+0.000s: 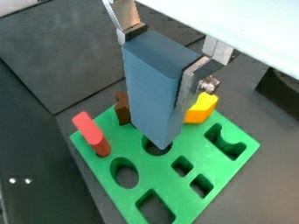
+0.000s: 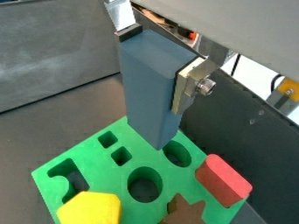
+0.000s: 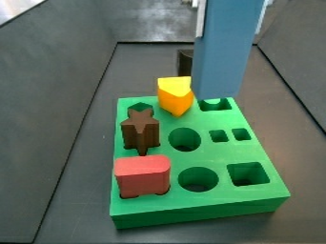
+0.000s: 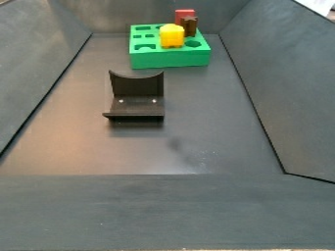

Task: Pick up the rectangle object. Move up. Place the rectangle object on the fixture. Regrasp the rectangle object. Move to above the board. Insert the rectangle object.
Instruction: Insert the rectangle object.

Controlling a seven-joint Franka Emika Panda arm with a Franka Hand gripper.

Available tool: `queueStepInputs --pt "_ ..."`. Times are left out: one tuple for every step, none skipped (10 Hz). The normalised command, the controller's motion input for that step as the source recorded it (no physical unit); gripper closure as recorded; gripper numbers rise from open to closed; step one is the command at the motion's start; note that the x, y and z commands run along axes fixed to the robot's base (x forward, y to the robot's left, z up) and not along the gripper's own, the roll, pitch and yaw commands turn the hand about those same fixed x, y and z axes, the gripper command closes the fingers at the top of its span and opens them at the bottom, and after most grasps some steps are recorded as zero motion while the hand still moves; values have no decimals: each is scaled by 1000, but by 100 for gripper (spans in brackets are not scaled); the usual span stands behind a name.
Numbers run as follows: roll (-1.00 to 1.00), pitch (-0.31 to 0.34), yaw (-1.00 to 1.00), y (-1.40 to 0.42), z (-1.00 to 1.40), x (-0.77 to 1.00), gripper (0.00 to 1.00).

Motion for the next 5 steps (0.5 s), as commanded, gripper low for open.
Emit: queueStepInputs --pt "124 -141 103 -520 -406 300 100" --pt "104 -106 100 -526 -363 480 100" --pt "107 -109 120 -494 -420 457 100" --pt "119 -94 106 -494 -451 494 100" --pt "147 -100 114 -503 -506 477 100"
